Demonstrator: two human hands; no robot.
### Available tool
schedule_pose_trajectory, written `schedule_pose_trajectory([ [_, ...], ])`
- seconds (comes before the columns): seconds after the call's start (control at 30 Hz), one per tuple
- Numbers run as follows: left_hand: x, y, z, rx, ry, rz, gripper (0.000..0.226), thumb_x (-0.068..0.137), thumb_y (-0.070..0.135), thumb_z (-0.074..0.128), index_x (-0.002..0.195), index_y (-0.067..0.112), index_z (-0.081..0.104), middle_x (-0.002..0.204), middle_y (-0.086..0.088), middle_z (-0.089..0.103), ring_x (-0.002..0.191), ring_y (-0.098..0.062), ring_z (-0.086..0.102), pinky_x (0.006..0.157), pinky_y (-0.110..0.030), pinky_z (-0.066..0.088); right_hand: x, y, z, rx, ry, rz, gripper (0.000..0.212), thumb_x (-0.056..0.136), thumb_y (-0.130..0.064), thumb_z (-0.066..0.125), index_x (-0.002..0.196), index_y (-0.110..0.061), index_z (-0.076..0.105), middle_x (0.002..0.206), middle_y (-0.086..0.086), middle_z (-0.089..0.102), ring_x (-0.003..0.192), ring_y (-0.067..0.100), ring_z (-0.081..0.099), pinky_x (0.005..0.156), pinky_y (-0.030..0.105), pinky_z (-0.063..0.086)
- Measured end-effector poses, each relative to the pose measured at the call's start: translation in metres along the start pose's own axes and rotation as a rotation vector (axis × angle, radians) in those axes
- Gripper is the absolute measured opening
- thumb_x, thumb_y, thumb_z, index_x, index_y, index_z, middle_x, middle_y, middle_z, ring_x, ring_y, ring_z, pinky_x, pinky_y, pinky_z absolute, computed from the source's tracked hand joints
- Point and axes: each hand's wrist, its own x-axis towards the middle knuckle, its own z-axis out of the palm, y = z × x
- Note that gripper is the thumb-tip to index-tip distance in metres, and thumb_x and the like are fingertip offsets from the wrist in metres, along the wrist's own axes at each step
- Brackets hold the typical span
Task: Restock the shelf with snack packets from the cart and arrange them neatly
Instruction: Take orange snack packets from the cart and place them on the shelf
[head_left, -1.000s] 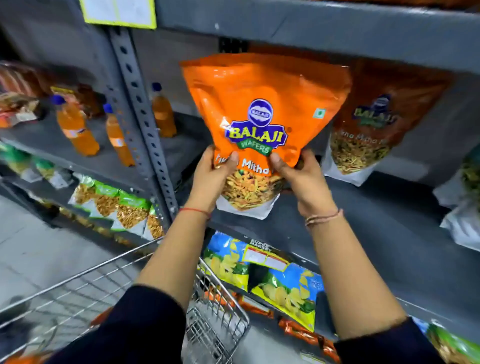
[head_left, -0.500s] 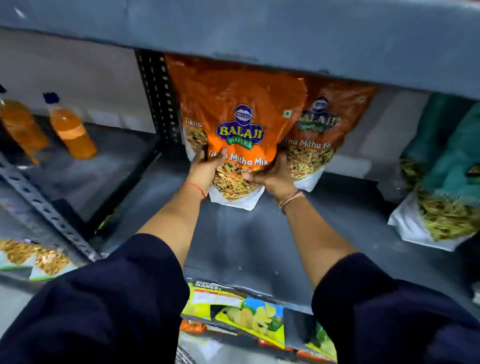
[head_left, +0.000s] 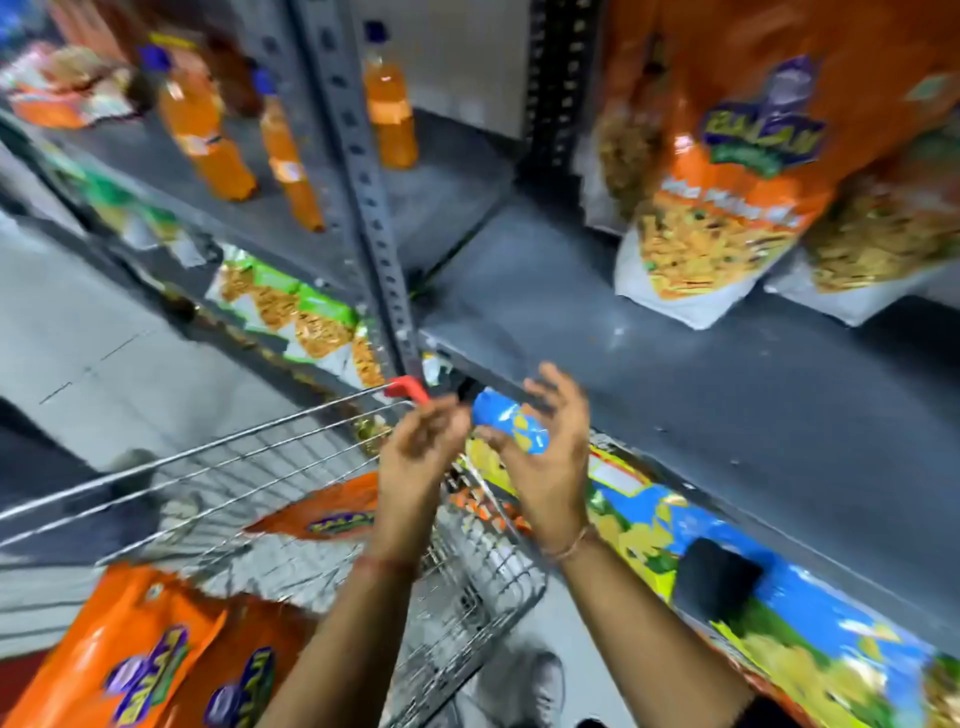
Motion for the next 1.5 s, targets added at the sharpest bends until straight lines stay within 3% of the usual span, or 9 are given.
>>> schedule_pose_trajectory([
  [0.17,-0.037,-0.076,-0.109,0.303,0.069,-0.676,0.024,0.063,0.025,0.078,0.064,0.018,0.055,0.053,0.006,0.060,0.065,-0.018,0.053,0.066,-0.026,0.049,-0.041,0.073,0.066,-0.325,-0.553,0.259,0.058,0.066,-0.007,0.075,0.118,-0.019,0.052,0.118,0.013,0.057,0.105,0.027,0.058,0.093,0.045,0.050],
  [0.3,-0.010,-0.144,-0.158,0.194,0.428,-0.768,0.007,0.083,0.008,0.062,0.078,0.012,0.060,0.037,0.024,0.059,0.058,-0.001,0.063,0.065,-0.018,0.048,-0.047,0.124,0.095,-0.593,-0.879,0.455,0.084,0.065,-0.006,0.078,0.136,-0.011,0.033,0.138,0.020,0.047,0.121,0.034,0.049,0.098,0.035,0.043],
  [0.43,0.026,-0.179,-0.165,0.192,0.478,-0.649,0.055,0.084,-0.009,0.051,0.135,-0.002,0.033,0.109,-0.017,0.055,0.098,-0.021,0.050,0.082,-0.027,0.042,-0.042,0.177,0.125,-0.578,-0.858,0.562,0.085,0.066,0.006,0.073,0.137,-0.005,0.028,0.134,0.015,0.049,0.117,0.028,0.051,0.087,0.028,0.043],
  [0.63,0.048,-0.214,-0.188,0.287,0.438,-0.699,0.033,0.079,-0.006,0.056,0.107,0.007,0.047,0.121,-0.025,0.055,0.092,-0.021,0.048,0.081,-0.029,0.050,-0.038,0.212,0.148,-0.462,-0.845,0.838,0.043,0.081,-0.001,0.060,0.122,0.005,0.049,0.128,0.022,0.055,0.116,0.030,0.054,0.087,0.033,0.044],
  [0.8,0.038,-0.182,-0.167,0.119,0.462,-0.408,0.063,0.075,-0.022,0.051,0.131,-0.002,0.031,0.107,-0.011,0.048,0.076,-0.017,0.050,0.044,-0.005,0.046,-0.029,0.207,0.140,-0.257,-0.746,0.672,0.062,0.061,0.005,0.077,0.117,0.002,0.051,0.101,0.001,0.065,0.084,0.002,0.067,0.082,0.024,0.056],
  [0.97,0.012,-0.119,-0.146,0.142,0.323,-0.222,0.055,0.076,-0.015,0.055,0.115,0.017,0.034,0.099,0.007,0.051,0.087,-0.002,0.049,0.059,-0.006,0.049,-0.028,0.146,0.100,-0.118,-0.684,0.664,0.080,0.049,-0.040,0.085,0.119,-0.027,0.049,0.128,0.004,0.059,0.115,0.021,0.057,0.096,0.042,0.050],
  [1.07,-0.007,-0.077,-0.129,0.132,0.270,-0.066,0.051,0.073,-0.006,0.064,0.106,0.027,0.042,0.109,-0.002,0.051,0.095,-0.014,0.054,0.062,-0.014,0.054,-0.033,0.084,0.071,0.099,-0.587,0.682,0.047,0.065,-0.018,0.077,0.104,-0.026,0.052,0.107,0.000,0.063,0.086,0.009,0.059,0.055,0.013,0.050],
  [1.23,-0.017,-0.008,-0.075,0.132,0.183,0.131,0.054,0.053,0.030,0.075,0.102,0.034,0.050,0.098,0.019,0.064,0.091,-0.004,0.061,0.088,-0.040,0.052,-0.013,-0.003,0.019,0.304,-0.397,0.503,0.022,0.081,0.000,0.061,0.094,-0.017,0.055,0.076,-0.016,0.072,0.070,-0.005,0.065,0.060,0.014,0.052],
  [1.5,0.034,0.052,0.089,0.185,-0.222,0.349,0.048,0.053,0.026,0.077,0.095,0.033,0.055,0.087,0.016,0.069,0.086,0.001,0.062,0.079,-0.018,0.050,0.047,-0.061,-0.118,0.181,-0.027,0.131,0.074,0.050,-0.001,0.075,0.113,-0.015,0.041,0.124,0.013,0.055,0.108,0.021,0.058,0.087,0.027,0.055],
])
